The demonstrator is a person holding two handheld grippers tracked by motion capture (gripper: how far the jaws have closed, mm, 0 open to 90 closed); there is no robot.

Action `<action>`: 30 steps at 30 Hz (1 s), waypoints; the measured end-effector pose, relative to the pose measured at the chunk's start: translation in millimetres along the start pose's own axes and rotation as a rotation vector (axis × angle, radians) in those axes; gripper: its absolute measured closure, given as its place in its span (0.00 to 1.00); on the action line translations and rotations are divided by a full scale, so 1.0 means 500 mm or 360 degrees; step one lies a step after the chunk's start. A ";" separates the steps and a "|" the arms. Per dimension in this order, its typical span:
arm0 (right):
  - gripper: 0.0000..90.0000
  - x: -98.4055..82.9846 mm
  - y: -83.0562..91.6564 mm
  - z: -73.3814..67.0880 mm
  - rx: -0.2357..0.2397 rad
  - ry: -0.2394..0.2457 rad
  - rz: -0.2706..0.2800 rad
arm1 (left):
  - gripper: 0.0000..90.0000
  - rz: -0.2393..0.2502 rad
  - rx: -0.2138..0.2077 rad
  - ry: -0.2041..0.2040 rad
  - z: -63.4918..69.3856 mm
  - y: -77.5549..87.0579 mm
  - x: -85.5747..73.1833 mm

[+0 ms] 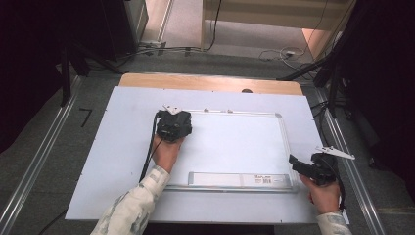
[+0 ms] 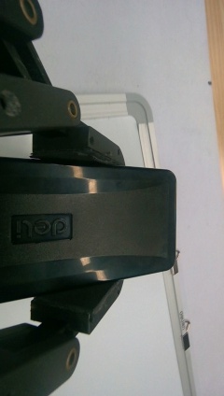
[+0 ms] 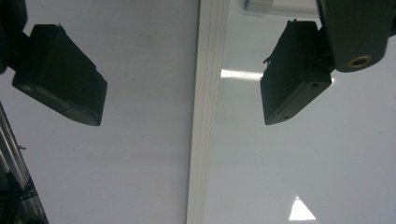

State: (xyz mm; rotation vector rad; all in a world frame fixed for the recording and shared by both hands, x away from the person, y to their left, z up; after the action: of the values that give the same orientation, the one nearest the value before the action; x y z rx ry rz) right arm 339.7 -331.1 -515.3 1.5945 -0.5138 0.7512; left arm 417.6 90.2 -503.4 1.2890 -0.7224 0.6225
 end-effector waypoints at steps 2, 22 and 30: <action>0.15 0.000 0.000 0.000 0.0001 -0.0002 0.0001 | 0.45 0.0010 0.0016 0.0010 -0.006 0.003 0.001; 0.15 0.001 0.001 0.001 0.0002 0.0004 0.0006 | 0.45 0.0043 0.0109 0.0163 -0.053 0.006 0.022; 0.15 0.003 -0.002 -0.001 0.0010 0.0003 0.0007 | 0.45 0.0014 0.0199 0.0207 -0.063 -0.023 0.027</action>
State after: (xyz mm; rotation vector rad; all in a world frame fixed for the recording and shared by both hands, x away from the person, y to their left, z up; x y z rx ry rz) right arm 341.3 -330.1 -514.7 1.5987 -0.5140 0.7583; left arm 439.1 119.3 -503.9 1.3471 -0.5899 0.7614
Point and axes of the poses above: each handheld gripper's, and its own axes: y roughly backward along the jaws, x roughly out of its top, z roughly to its right, the point moved 7 cm from there along -y, roughly forward along the jaws, and after that the axes turned 4 degrees about y, right-handed, at the moved point
